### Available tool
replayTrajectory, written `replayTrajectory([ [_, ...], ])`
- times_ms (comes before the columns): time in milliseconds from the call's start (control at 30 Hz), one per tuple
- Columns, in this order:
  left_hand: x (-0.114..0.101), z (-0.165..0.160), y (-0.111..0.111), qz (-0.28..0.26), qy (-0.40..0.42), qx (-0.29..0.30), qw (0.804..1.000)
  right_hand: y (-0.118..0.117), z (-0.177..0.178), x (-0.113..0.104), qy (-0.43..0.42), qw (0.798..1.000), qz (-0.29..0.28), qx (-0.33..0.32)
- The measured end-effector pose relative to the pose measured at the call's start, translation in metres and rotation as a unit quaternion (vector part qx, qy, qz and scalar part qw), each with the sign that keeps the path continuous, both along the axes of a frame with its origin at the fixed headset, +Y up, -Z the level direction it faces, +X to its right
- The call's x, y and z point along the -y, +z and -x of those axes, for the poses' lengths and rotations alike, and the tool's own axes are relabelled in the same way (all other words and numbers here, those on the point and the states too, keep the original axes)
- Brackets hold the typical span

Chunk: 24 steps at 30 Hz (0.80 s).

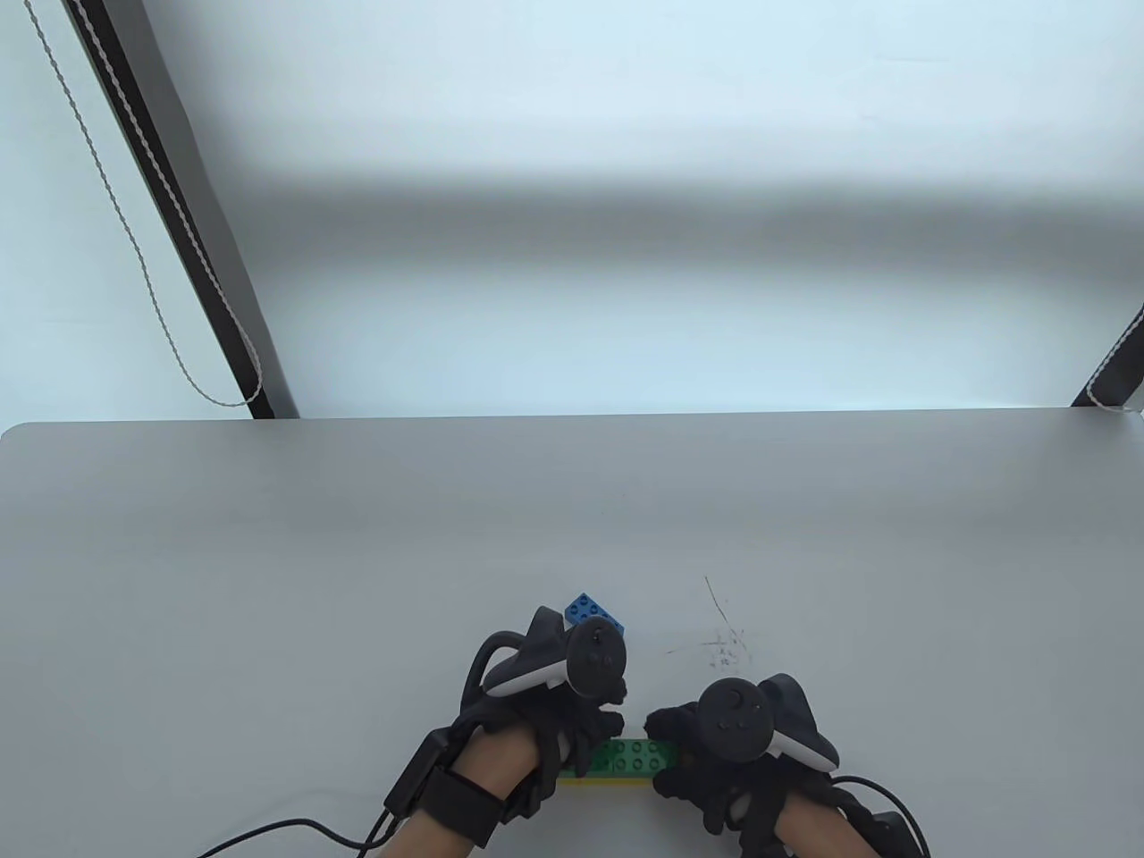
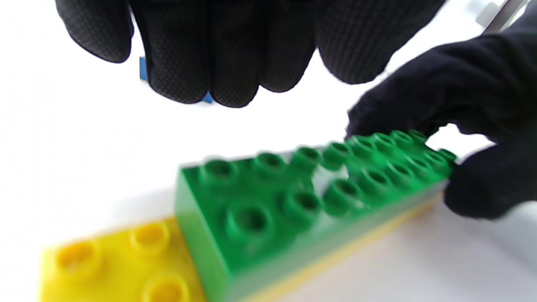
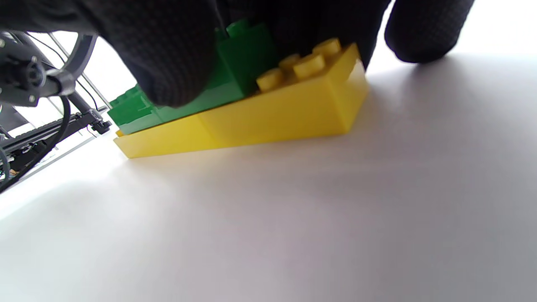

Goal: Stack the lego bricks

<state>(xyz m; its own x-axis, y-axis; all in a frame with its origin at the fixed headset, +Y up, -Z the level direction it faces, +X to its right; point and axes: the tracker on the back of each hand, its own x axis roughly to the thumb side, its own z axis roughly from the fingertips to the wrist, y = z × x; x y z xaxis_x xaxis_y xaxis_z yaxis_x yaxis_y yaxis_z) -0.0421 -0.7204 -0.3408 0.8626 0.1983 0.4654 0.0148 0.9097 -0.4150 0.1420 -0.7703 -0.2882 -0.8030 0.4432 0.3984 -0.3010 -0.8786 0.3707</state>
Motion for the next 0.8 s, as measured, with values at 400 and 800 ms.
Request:
replayTrajectory([
  [400, -0.008, -0.013, -0.045, -0.075, -0.123, 0.025, 0.989, -0.002, 0.009, 0.002, 0.041, 0.999, -0.021, -0.024],
  [800, 0.027, -0.019, -0.072, -0.094, -0.163, 0.014, 0.982, -0.001, 0.013, 0.003, 0.055, 0.998, -0.031, -0.03],
])
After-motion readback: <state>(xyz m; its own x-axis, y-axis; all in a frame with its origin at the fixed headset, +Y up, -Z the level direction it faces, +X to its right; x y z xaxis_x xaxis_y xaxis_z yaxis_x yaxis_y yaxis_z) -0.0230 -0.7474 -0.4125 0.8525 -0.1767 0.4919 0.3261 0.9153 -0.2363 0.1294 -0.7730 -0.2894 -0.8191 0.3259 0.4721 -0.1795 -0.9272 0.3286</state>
